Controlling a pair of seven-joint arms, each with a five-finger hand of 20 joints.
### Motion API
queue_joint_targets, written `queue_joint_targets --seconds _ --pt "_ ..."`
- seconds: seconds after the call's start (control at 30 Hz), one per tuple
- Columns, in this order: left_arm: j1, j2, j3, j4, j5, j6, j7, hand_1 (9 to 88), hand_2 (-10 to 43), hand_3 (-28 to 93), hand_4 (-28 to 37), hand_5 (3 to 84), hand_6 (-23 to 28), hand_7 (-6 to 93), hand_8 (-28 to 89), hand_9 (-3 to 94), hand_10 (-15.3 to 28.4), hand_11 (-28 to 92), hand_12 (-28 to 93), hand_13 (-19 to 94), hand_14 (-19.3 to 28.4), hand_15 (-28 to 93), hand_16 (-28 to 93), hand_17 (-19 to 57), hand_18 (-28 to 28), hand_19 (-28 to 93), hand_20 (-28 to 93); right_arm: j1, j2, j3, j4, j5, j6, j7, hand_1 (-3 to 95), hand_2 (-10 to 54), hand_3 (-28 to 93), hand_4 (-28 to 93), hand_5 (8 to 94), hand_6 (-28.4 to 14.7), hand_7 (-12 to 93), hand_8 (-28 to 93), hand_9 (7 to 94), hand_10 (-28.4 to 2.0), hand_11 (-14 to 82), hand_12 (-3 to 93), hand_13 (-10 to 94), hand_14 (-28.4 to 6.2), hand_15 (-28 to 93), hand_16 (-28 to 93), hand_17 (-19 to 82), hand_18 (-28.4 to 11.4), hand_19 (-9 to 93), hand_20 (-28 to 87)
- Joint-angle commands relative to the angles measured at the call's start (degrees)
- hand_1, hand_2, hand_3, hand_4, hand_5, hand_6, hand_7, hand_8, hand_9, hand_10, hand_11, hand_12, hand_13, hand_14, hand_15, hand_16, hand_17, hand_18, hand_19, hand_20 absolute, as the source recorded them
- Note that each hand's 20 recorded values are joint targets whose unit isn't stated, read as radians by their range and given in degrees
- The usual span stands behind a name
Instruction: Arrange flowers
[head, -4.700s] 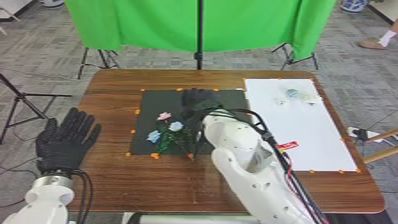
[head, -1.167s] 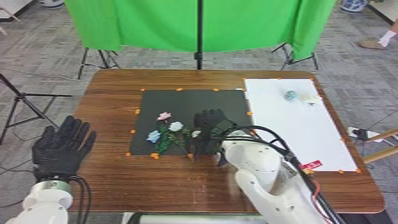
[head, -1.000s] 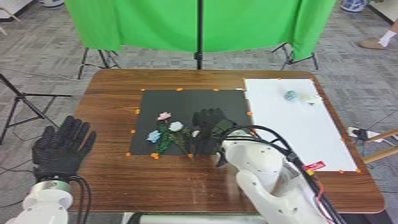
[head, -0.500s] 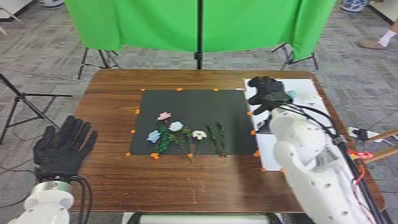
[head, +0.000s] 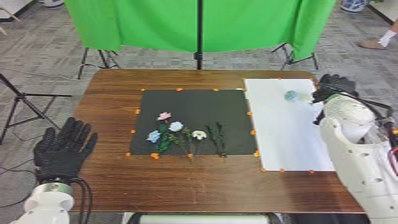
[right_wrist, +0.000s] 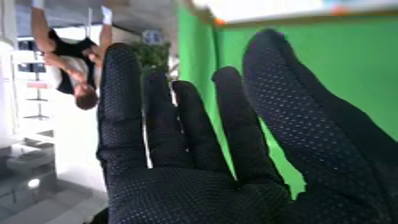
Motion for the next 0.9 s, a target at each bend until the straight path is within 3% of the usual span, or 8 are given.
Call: queue_joint_targets --seconds 0.03,0.13,0.2,0.3,0.37,0.53,0.7,0.9 --pt "0.77 -0.07 0.95 0.36 -0.09 -1.45 -0.36 29.0 17.1 74 -28.3 49.2 8.7 19.7 -11 42.1 14.5 26 13 31 14.7 45 -6 -3.9 14.0 35 19 3.02 -1.62 -2.15 5.76 -2.35 -5.44 -2.95 54.2 -9.5 83 -28 41.4 -4.3 14 -12 35.6 -13.8 8.1 10.0 35 -13.5 20 12 23 -19.6 66 20" --pt "0.59 -0.28 1.56 0.44 0.0 -1.78 -0.77 29.0 17.0 74 -28.3 49.2 8.6 19.7 -11 42.4 14.5 26 13 32 14.8 45 -6 -3.8 14.0 35 18 2.59 -1.71 -3.3 7.03 -3.42 -0.42 -2.57 54.1 -9.5 80 -28 43.1 -4.5 14 -12 41.2 -12.1 10.6 10.2 42 -12.2 24 13 25 -19.8 68 22" --pt "0.5 -0.23 1.84 0.53 -0.19 -1.54 -0.74 29.0 17.0 74 -28.3 49.1 8.7 19.7 -11 42.4 14.5 26 13 32 14.9 46 -6 -3.8 14.0 35 18 2.06 -1.45 -4.66 7.62 -3.41 4.7 -0.81 55.8 -9.5 76 -28 53.9 -2.2 16 -13 56.3 -10.9 13.8 12.9 53 -10.8 27 15 27 -19.5 71 25" --pt "0.55 -0.38 1.73 0.22 -0.32 -0.51 -0.87 29.1 17.1 74 -28.3 49.1 8.6 19.6 -11 42.4 14.5 26 13 32 14.9 46 -6 -3.7 14.0 35 18 1.1 -0.85 -6.11 7.75 -7.15 8.57 -0.09 62.5 -9.5 63 -28 71.0 -0.4 25 -1 77.0 -10.7 8.5 28.9 64 -7.5 27 31 30 -19.6 75 30" --pt "0.89 -0.41 1.55 0.17 -0.13 -0.99 -0.76 29.2 17.3 73 -28.3 49.1 8.6 19.7 -11 42.4 14.5 26 13 32 14.9 46 -6 -3.7 14.0 35 19 0.08 -0.18 -6.39 6.46 -6.83 10.47 0.71 64.1 -9.5 62 -28 76.7 0.1 30 5 84.4 -9.7 8.0 37.0 70 -6.2 28 38 32 -20.4 78 33" --pt "1.47 -0.55 0.96 -0.05 0.1 -1.17 -0.78 29.2 17.4 73 -28.3 49.2 8.7 19.7 -11 42.5 14.6 26 13 33 15.1 48 -6 -3.8 14.0 35 19 -2.42 2.6 -7.94 -2.56 -3.38 17.86 -0.21 64.2 -9.5 63 -28 79.4 -0.4 30 6 86.9 -8.6 8.2 40.4 72 -6.0 29 40 33 -21.2 79 35" --pt "2.12 -0.55 0.5 -0.27 -0.1 -1.0 -0.7 29.1 17.4 73 -28.3 49.2 8.7 19.7 -11 42.3 14.6 26 13 32 15.0 47 -6 -3.8 14.0 35 19 -2.15 3.23 -13.17 -12.19 -2.76 21.92 -10.06 63.9 -9.5 64 -28 79.3 -0.5 29 7 86.6 -9.0 7.9 40.6 72 -6.2 29 40 33 -20.9 79 35" --pt "1.67 -0.41 0.6 -0.35 0.31 -0.55 -1.12 29.1 17.7 73 -28.3 49.2 8.7 19.7 -11 42.3 14.8 26 13 32 14.9 47 -6 -3.8 14.1 35 19 1.9 -0.21 -23.64 -15.46 -3.84 14.96 -16.31 63.4 -9.5 65 -28 77.8 -0.4 30 8 85.6 -9.3 7.6 40.1 70 -6.6 29 40 32 -20.8 79 35"
